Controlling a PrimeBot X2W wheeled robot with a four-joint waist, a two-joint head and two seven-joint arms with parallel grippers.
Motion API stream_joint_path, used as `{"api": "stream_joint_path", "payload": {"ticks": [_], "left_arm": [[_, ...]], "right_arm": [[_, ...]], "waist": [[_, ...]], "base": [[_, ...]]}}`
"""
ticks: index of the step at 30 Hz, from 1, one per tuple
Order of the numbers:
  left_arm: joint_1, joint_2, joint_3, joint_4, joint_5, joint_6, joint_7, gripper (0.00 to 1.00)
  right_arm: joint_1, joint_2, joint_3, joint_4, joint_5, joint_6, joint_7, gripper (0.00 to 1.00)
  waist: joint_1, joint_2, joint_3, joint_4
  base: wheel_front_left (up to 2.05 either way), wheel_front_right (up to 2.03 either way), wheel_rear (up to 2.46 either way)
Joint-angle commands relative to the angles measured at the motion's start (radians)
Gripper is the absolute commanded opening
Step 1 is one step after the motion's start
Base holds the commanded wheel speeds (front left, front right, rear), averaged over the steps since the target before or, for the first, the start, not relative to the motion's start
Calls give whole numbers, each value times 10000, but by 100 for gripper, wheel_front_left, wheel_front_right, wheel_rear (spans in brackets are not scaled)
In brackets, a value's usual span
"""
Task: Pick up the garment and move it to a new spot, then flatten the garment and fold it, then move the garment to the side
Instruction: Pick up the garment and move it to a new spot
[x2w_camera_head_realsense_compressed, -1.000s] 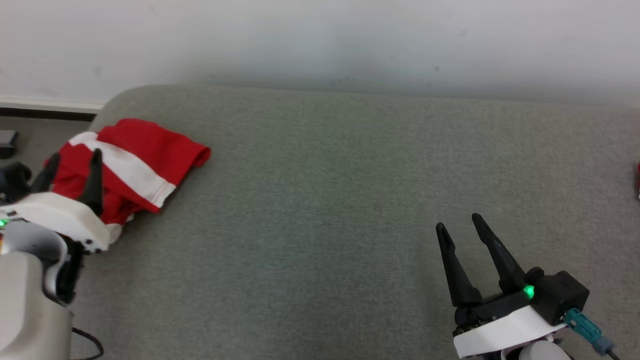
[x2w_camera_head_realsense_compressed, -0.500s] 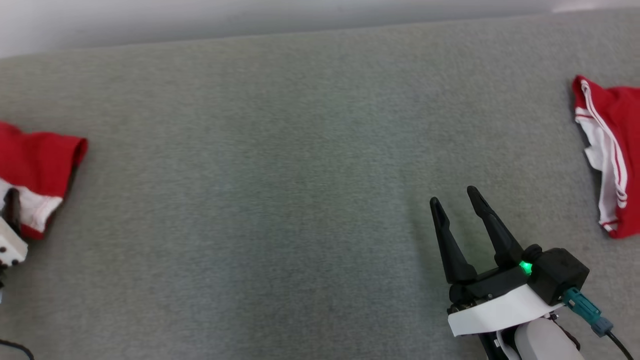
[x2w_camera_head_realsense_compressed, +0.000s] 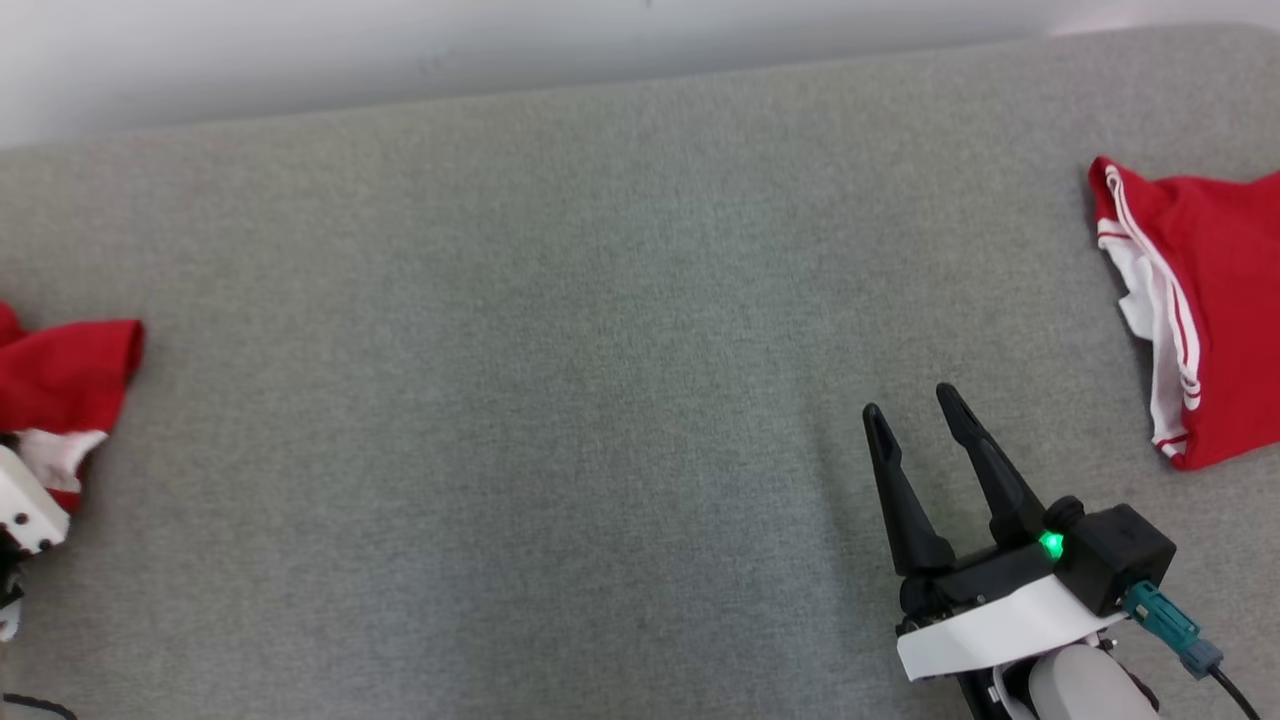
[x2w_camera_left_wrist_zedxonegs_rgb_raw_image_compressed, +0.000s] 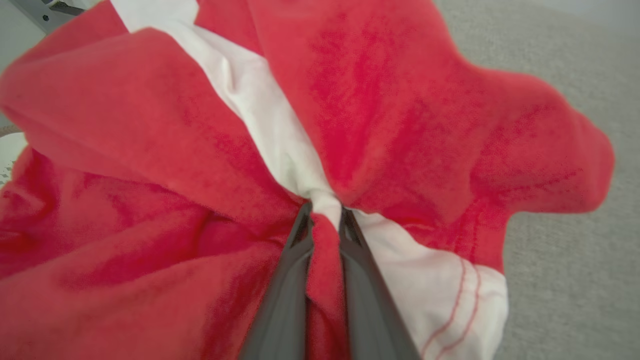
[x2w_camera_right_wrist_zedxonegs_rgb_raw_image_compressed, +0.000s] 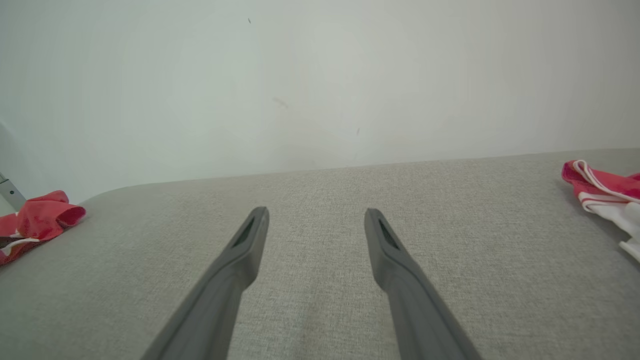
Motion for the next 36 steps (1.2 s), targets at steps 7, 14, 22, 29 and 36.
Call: {"api": "stream_joint_path", "payload": {"ticks": [7,14,22,29,36], "left_arm": [[218,-142,-1347,-919,115,-23,-548,0],[410,-366,-2835,-2577,-454,-26,-351,0],[990,-547,-4188,-5869,-1571,-26,246,0],[1796,-915,-4836,-8835,-1914,40,601,0],[2495,-2078,-5811,-9576,-1652,354,420,0]], "right_arm": [[564,-12,-148,174,338,-22,-24,100],[1050,-9,-356,235,318,-22,-24,100],[1494,-87,-632,133,240,-22,-24,100],[1648,-305,-908,37,220,-22,-24,100],[1617,-432,-964,5,256,-22,-24,100]], "waist": [[-1,0,-1658,224],[-1,0,-2645,288],[-1,0,-3390,-148],[-1,0,-3499,-684],[-1,0,-3364,-1069]], "base": [[0,0,0],[0,0,0],[0,0,0],[0,0,0],[0,0,0]]}}
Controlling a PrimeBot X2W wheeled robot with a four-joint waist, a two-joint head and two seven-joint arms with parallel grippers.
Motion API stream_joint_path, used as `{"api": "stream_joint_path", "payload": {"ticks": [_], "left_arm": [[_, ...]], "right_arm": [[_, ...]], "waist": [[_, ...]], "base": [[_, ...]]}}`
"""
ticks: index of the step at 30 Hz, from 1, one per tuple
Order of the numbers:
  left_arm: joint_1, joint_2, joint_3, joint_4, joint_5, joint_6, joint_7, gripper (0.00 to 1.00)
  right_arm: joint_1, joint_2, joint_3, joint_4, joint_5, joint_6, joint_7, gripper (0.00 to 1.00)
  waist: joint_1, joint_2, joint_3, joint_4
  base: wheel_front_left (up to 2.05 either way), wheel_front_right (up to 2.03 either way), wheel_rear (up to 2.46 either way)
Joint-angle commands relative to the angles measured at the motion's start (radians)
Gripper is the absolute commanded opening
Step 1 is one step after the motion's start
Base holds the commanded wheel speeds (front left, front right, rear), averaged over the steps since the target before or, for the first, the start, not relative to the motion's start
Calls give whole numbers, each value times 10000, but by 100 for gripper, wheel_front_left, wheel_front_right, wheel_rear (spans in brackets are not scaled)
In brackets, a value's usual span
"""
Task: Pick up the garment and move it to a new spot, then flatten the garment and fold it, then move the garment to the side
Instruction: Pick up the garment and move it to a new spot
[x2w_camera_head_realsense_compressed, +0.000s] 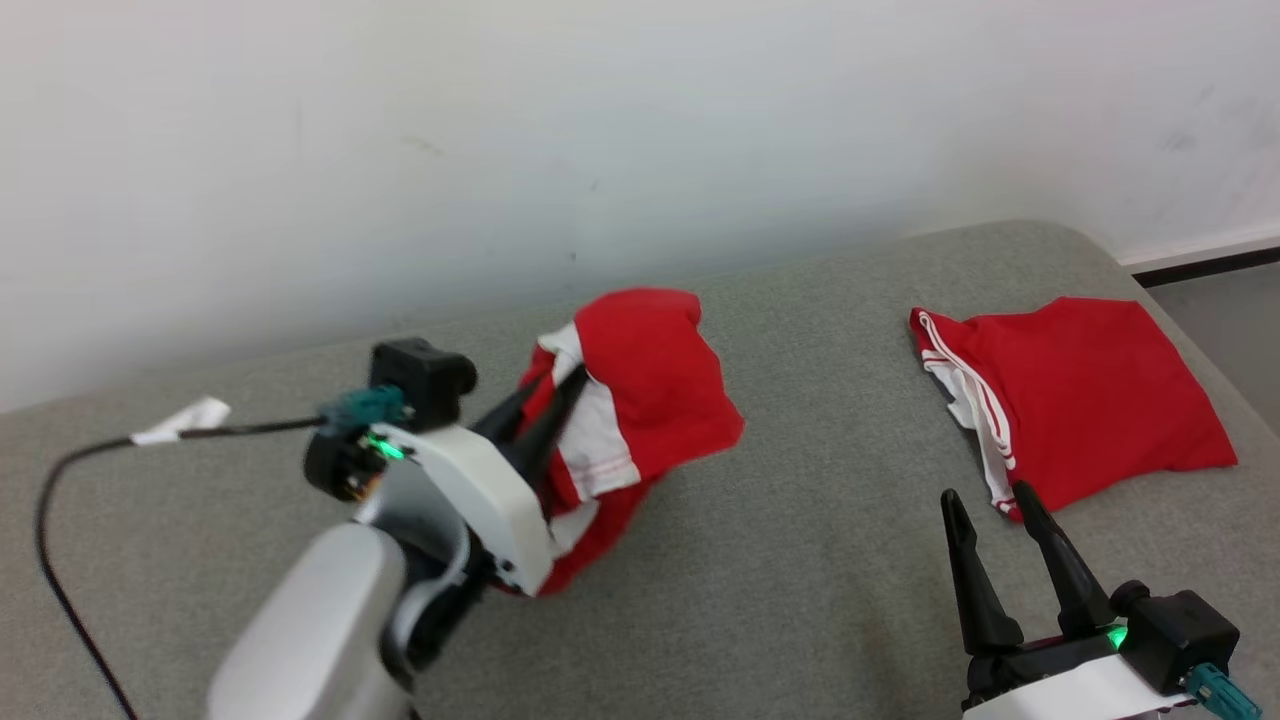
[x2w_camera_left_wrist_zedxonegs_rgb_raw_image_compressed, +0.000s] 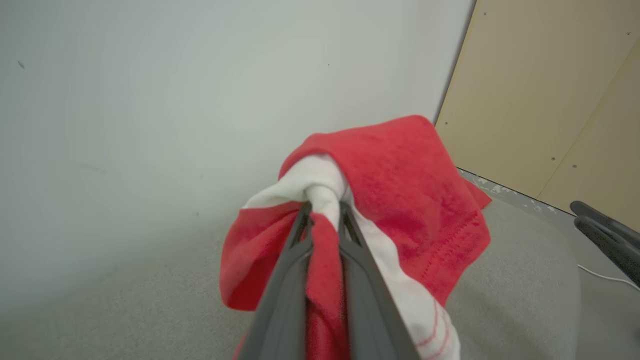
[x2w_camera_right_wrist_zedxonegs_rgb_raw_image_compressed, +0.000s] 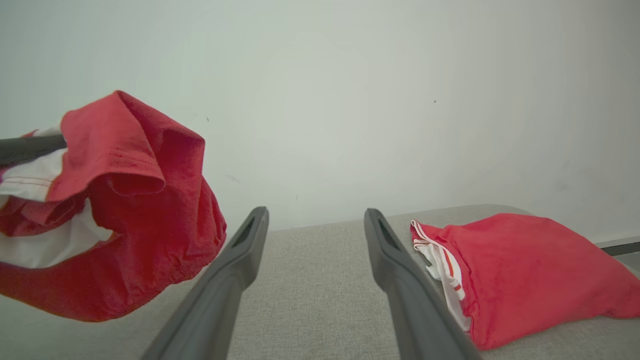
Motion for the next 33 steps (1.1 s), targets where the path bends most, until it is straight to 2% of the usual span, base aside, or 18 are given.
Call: {"api": "stream_joint_path", "payload": {"ticks": [1,7,10,11,12,14,15,16,20,25,28,33], "left_arm": [[303,-250,-109,161,20,34,-118,0],[838,-1514,-1300,1883,327,-86,-958,0],[865,-1923,-1760,2808,415,-172,-1492,0],[841,-2031,-1864,3112,389,-188,-1649,5],[785,-2108,-1996,3410,372,-222,-1798,33],[638,-2228,-2206,3970,360,-254,-2024,55],[532,-2276,-2295,4201,365,-267,-2153,89],[436,-2320,-2359,4399,336,-272,-2277,100],[74,-2410,-2539,4850,175,-322,-2772,100],[-244,-2411,-2660,4742,86,-336,-3206,100],[-295,-2114,-2469,4380,39,-262,-3515,100],[159,-1326,-1927,3427,93,337,-3943,100]], "right_arm": [[2,-66,11,-6,-29,-22,-24,100],[-126,-92,215,80,-40,-22,-24,100],[-182,-113,278,124,-34,-22,-24,100],[-199,-123,295,145,-36,-22,-24,100],[-213,-122,307,158,-38,-22,-24,100],[-224,-122,351,189,-40,-22,-24,100],[-235,-118,367,205,-40,-22,-24,100],[-244,-114,364,213,-44,-22,-24,100],[-203,-115,302,252,-74,-22,-24,100],[-80,-185,174,252,-90,-22,-24,100],[11,-224,92,198,-96,-22,-24,100],[208,-257,27,122,-97,-22,-24,100]], "waist": [[1,0,63,-87],[1,0,265,-386],[1,0,365,-467],[1,0,403,-474],[1,0,431,-472],[1,0,484,-453],[1,0,505,-438],[1,0,526,-404],[1,0,495,-143],[1,0,246,307],[1,0,114,587],[1,0,-44,996]], "base": [[0,0,0],[0,0,0],[0,0,0],[0,0,0],[0,0,0],[0,0,0],[0,0,0],[0,0,0],[0,0,0],[0,0,0],[0,0,0],[0,0,0]]}}
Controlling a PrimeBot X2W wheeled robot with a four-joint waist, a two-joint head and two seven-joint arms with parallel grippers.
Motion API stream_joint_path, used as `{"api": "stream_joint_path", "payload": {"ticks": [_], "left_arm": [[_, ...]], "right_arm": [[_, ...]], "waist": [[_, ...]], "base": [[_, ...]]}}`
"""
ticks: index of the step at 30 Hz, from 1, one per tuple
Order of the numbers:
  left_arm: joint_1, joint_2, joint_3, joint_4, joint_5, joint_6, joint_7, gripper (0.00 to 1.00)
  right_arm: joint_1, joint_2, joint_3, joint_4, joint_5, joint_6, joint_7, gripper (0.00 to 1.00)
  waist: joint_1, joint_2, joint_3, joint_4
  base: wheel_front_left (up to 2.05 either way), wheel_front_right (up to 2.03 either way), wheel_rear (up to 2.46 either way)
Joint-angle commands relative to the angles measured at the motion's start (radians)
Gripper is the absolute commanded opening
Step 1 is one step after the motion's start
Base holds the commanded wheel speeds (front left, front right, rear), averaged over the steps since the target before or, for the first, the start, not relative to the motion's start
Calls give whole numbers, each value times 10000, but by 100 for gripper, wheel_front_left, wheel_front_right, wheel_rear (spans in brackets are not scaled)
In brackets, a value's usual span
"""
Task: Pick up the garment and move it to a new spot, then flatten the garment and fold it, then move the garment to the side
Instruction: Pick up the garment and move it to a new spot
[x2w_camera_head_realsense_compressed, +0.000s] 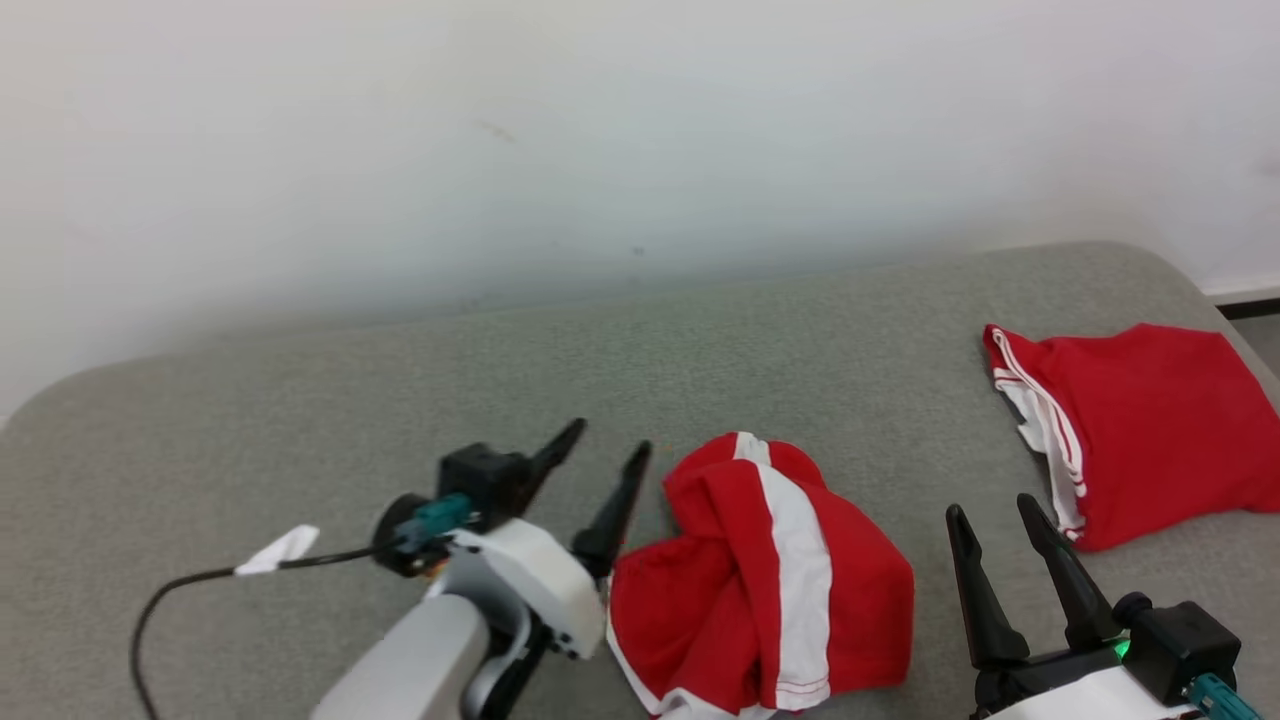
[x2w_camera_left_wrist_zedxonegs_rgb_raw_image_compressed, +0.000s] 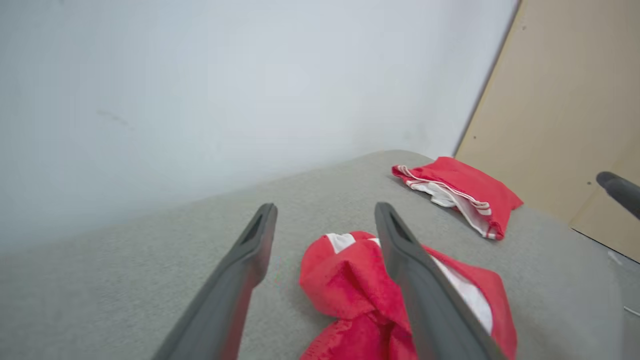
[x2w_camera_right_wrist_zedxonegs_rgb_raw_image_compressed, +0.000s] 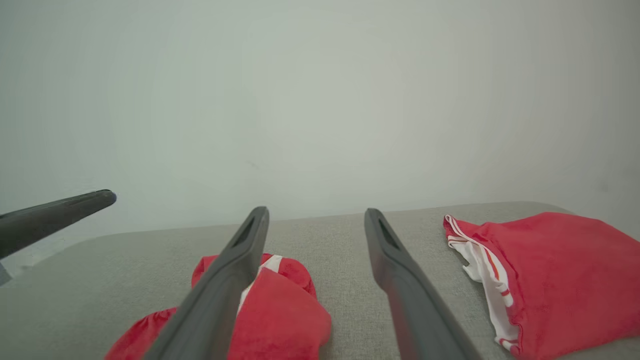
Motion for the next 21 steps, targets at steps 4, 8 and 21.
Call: {"api": "stream_joint_path", "payload": {"ticks": [4,8,21], "left_arm": [[769,758,664,-944,-205,625,-271,100],[1510,1430,1380,-1974,-262,1135,-400,100],[4892,1659,4154,-4216,462,2320,-471,100]], "right_arm": [[275,-130,-14,-65,-42,-22,-24,100],[331,-186,-39,-99,-54,-22,-24,100],[685,-166,-162,-196,16,-22,-24,100]], "waist": [[0,-1,-149,394],[0,-1,-177,602],[0,-1,-342,594]], "base": [[0,0,0],[0,0,0],[0,0,0]]}}
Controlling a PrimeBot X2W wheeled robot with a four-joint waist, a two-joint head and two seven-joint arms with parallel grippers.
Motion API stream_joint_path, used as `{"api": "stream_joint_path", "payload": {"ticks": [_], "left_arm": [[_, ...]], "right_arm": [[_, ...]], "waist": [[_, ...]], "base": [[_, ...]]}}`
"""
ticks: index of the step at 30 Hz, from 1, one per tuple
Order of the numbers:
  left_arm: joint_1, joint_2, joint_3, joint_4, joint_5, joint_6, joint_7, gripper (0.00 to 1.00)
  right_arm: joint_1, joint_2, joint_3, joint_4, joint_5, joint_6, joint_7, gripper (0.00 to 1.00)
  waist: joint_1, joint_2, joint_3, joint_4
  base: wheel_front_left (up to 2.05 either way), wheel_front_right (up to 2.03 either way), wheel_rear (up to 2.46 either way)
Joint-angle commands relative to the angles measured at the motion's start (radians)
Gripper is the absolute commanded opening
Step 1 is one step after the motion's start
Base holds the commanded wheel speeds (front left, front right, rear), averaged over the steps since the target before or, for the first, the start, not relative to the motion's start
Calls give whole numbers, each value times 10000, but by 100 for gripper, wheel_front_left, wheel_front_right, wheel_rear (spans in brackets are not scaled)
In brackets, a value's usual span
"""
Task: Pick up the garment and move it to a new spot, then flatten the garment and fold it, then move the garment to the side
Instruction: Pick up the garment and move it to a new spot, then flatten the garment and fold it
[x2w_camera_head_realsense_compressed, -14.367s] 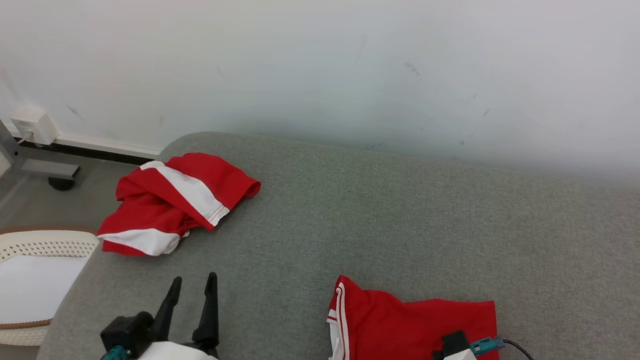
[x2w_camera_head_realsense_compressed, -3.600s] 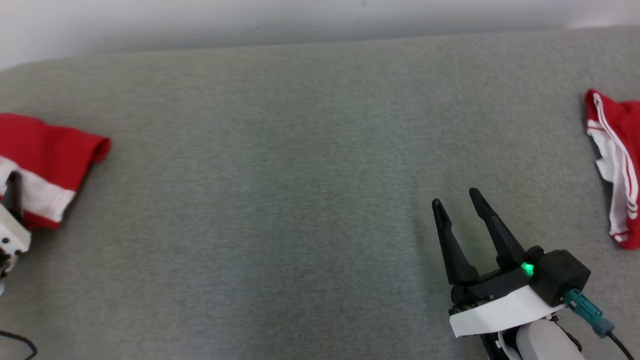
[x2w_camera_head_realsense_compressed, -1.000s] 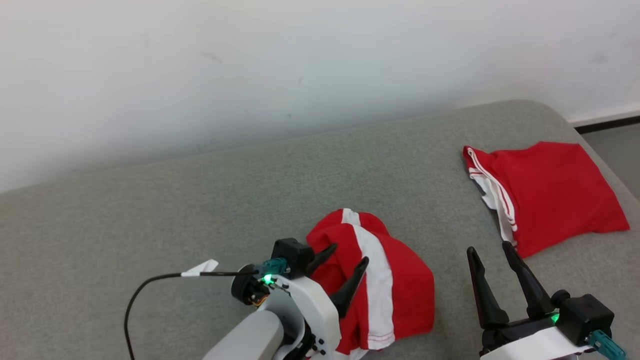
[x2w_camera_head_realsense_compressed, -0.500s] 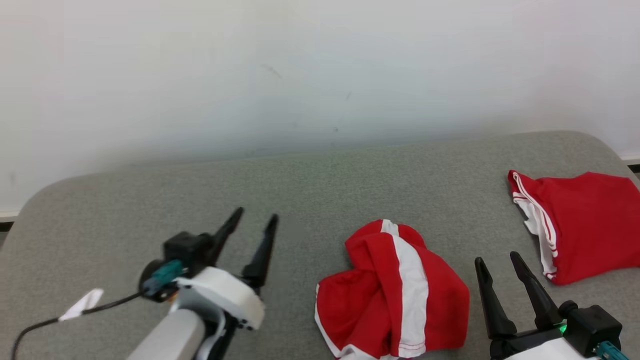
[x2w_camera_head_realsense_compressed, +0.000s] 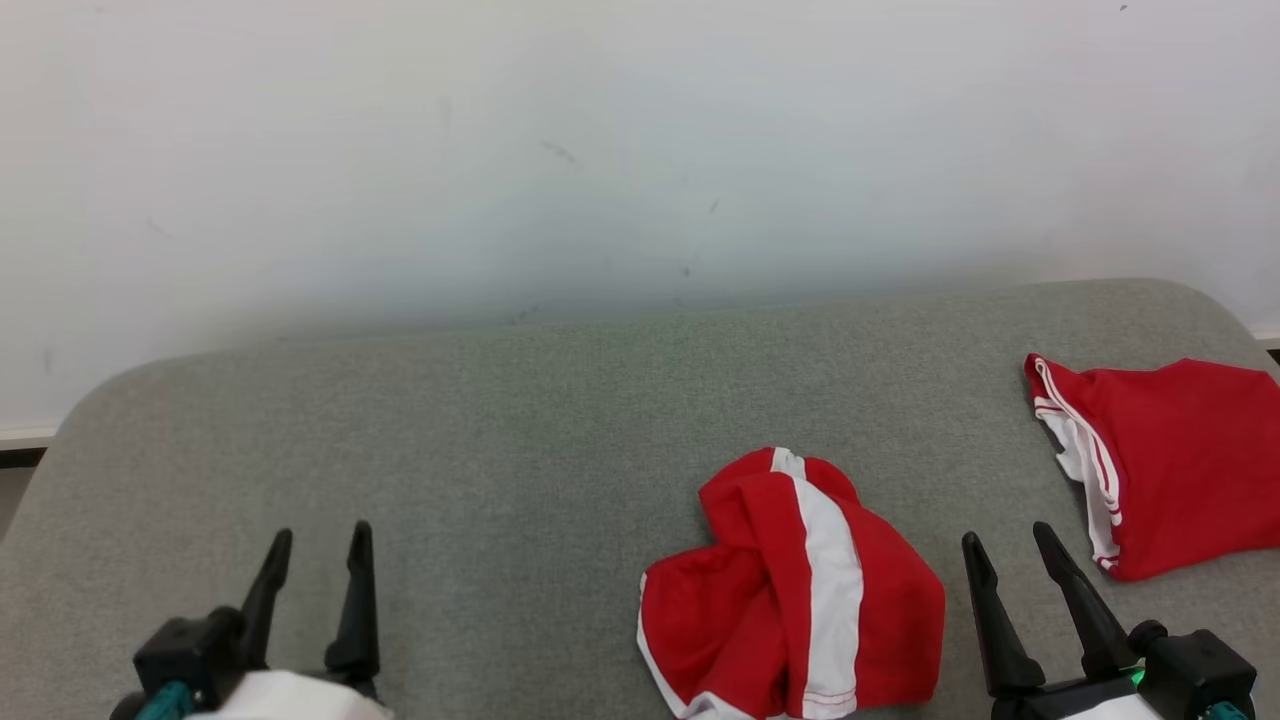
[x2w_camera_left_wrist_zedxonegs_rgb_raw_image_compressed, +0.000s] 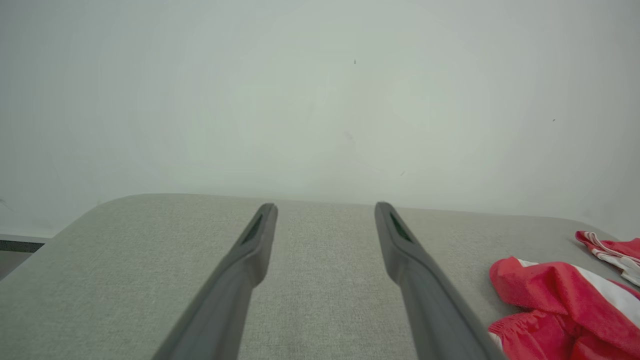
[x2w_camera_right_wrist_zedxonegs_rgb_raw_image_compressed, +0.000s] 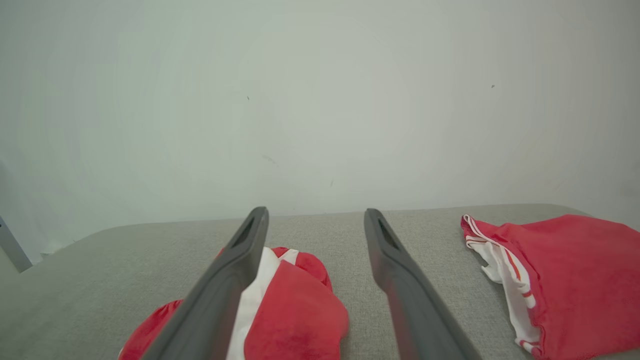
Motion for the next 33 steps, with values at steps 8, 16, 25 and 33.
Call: {"api": "stream_joint_path", "payload": {"ticks": [8,16,25,33], "left_arm": [[896,-725,940,-554,786,-419,-15,100],[952,-1299,1324,-432,1357,-995,-16,100],[853,-1752,1590,-157,1726,-1458,-17,100],[655,-2091,1741,164,2047,-1918,-17,100]], "right_arm": [[136,-10,-43,-60,-31,-22,-24,100],[-57,2,82,-30,-65,-22,-24,100],[2,-89,235,128,-103,-22,-24,100],[222,-979,2086,636,128,-22,348,100]], "waist": [[0,0,38,-54],[0,0,102,-156],[0,0,104,-121],[0,0,192,140]], "base": [[0,0,0],[0,0,0],[0,0,0],[0,0,0]]}}
